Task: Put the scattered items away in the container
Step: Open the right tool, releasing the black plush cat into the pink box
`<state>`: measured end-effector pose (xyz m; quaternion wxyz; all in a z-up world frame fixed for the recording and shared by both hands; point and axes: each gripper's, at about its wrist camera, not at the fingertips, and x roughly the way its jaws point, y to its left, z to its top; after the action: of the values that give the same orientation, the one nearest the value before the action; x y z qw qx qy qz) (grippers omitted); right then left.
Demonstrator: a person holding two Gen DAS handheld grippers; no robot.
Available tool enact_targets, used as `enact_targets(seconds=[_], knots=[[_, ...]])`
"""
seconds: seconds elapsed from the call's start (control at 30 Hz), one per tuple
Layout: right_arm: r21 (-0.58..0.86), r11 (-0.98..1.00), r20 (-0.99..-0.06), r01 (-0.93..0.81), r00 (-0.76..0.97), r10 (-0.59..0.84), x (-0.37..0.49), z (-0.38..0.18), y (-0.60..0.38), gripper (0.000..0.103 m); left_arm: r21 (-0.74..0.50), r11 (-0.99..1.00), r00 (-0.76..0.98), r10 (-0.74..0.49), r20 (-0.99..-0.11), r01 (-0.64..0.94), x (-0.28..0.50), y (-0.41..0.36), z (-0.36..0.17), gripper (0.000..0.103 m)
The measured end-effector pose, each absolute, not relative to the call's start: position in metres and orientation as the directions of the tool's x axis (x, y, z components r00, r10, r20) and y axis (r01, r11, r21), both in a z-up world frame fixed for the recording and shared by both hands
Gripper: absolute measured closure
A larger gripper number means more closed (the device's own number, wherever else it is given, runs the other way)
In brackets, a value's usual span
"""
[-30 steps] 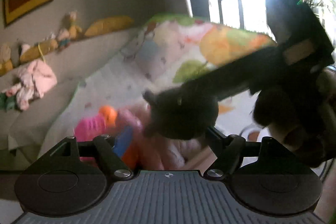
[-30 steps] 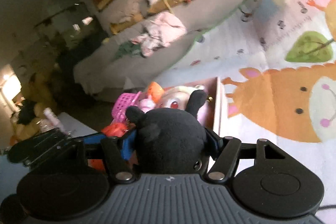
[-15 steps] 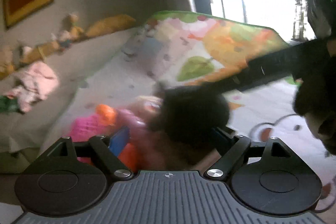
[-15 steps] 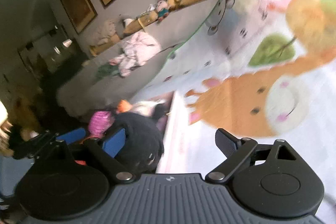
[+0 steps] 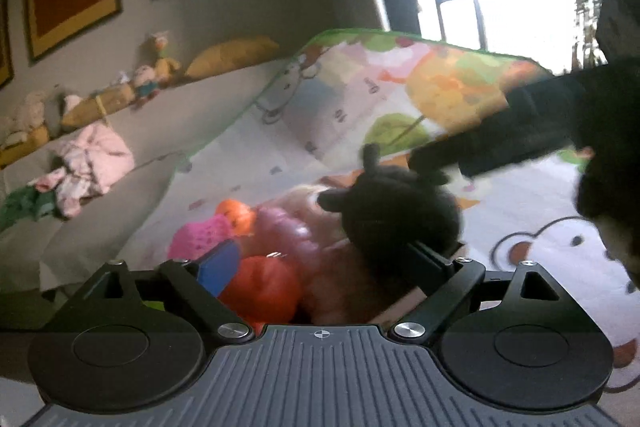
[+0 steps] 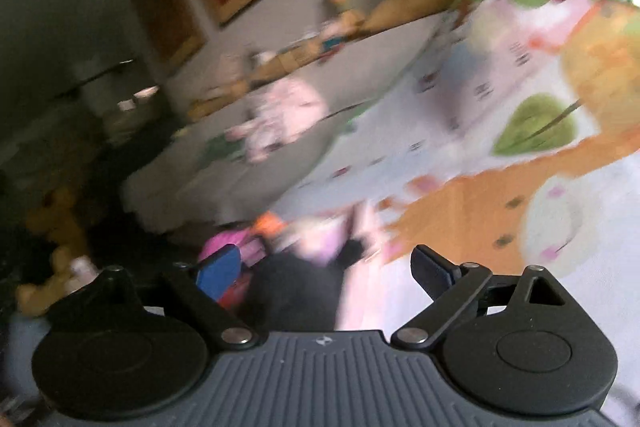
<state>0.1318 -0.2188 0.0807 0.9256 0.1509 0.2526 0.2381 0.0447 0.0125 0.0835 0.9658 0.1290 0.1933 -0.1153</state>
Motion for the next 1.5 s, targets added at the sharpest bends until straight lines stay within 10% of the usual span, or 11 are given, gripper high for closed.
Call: enact_targets(seconds=[0.3,1.5], knots=[[0.394,0.893,-0.566,-0.216,0.708,0.421,0.221,0.024,-0.202,0.011,0.223,0.925,0.894,-0.201,-0.400,0.308,0.059,-0.017,0.084,0.008],[0.455,0.849,-0.543,-0.268,0.672,0.503,0.193,0.028,-0.198,0.011,0.188,0.949,0.890,-0.153,-0.429,0.253,0.055,0.009,0.079,0.003]])
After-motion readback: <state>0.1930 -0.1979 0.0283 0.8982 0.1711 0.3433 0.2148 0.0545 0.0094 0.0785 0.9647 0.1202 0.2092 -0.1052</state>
